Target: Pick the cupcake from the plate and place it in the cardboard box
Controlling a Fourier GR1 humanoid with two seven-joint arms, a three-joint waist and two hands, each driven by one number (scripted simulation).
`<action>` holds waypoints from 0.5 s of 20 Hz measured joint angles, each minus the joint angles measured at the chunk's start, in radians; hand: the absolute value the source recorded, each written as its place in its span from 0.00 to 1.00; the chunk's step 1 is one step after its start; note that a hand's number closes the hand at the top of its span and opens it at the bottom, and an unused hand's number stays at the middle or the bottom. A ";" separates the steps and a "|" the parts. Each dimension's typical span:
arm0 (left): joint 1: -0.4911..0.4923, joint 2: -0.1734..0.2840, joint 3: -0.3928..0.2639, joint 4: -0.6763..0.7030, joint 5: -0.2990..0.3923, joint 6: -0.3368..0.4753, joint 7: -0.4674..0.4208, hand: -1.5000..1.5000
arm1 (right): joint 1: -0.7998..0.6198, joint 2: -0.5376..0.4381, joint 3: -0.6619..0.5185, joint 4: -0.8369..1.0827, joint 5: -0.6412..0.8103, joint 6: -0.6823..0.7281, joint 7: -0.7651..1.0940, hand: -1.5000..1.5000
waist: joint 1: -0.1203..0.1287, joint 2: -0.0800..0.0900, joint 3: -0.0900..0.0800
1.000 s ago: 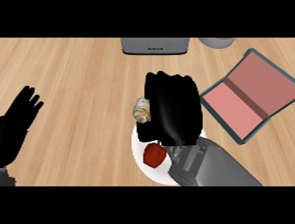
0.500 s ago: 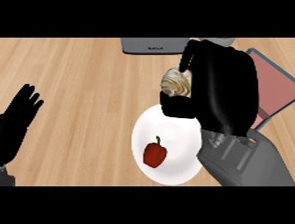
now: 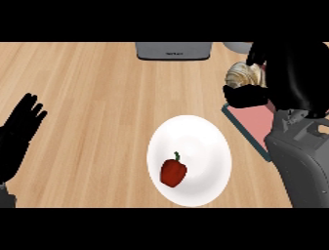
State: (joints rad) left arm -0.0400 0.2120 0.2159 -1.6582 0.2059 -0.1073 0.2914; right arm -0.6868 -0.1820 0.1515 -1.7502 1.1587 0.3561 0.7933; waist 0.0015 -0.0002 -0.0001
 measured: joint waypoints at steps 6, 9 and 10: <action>-0.012 -0.002 0.008 0.019 0.003 -0.008 -0.006 0.50 | 0.039 -0.035 -0.064 0.116 -0.006 -0.116 -0.132 1.00 | 0.002 0.001 0.000; -0.006 -0.013 -0.002 -0.005 -0.006 0.003 0.009 0.50 | 0.090 -0.040 -0.086 0.154 -0.016 -0.168 -0.189 1.00 | 0.002 0.001 0.000; -0.008 -0.005 0.003 -0.003 0.000 -0.005 0.011 0.50 | 0.100 -0.038 -0.093 0.184 -0.021 -0.193 -0.210 1.00 | 0.003 0.001 0.000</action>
State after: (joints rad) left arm -0.0482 0.2068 0.2187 -1.6616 0.2057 -0.1124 0.3028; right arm -0.5869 -0.2202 0.0582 -1.5666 1.1381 0.1630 0.5828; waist 0.0045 0.0008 0.0001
